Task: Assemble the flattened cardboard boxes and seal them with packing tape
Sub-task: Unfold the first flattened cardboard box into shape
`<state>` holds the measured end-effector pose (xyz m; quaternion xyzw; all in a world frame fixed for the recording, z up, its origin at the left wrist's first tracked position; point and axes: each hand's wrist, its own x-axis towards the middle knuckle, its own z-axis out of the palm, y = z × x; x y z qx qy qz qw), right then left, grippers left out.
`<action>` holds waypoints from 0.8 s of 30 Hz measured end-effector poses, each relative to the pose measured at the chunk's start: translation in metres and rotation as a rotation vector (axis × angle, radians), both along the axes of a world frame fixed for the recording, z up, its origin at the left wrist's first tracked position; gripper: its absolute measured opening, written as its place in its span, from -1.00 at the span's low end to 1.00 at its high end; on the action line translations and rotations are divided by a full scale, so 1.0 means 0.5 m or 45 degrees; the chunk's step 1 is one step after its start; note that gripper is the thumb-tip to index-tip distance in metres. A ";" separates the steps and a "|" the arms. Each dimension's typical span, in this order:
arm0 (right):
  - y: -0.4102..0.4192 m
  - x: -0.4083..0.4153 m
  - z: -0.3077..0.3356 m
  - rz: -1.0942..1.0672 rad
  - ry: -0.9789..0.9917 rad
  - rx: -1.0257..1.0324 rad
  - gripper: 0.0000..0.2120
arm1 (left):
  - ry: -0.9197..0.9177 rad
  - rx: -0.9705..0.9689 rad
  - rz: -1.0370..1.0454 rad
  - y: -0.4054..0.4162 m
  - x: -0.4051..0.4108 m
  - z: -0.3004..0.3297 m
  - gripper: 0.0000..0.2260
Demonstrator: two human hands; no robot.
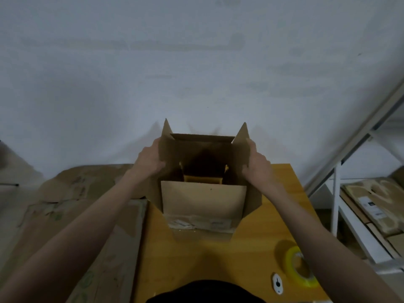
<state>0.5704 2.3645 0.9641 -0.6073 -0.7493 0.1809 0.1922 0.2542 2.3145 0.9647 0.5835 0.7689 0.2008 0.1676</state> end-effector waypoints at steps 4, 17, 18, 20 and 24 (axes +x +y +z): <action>0.016 -0.016 0.003 0.017 -0.153 0.023 -0.36 | 0.081 -0.004 -0.006 -0.013 0.011 0.001 -0.15; 0.036 0.051 -0.019 -0.030 -0.281 -0.105 -0.39 | 0.260 -0.072 0.027 -0.022 0.029 -0.017 -0.27; 0.037 0.055 -0.020 -0.035 -0.276 -0.112 -0.39 | 0.271 -0.069 0.029 -0.023 0.029 -0.016 -0.28; 0.039 0.060 -0.024 -0.048 -0.268 -0.119 -0.39 | 0.292 -0.076 0.036 -0.024 0.034 -0.013 -0.30; 0.045 0.057 -0.029 -0.055 -0.239 -0.133 -0.38 | 0.356 -0.038 0.011 -0.025 0.033 -0.018 -0.39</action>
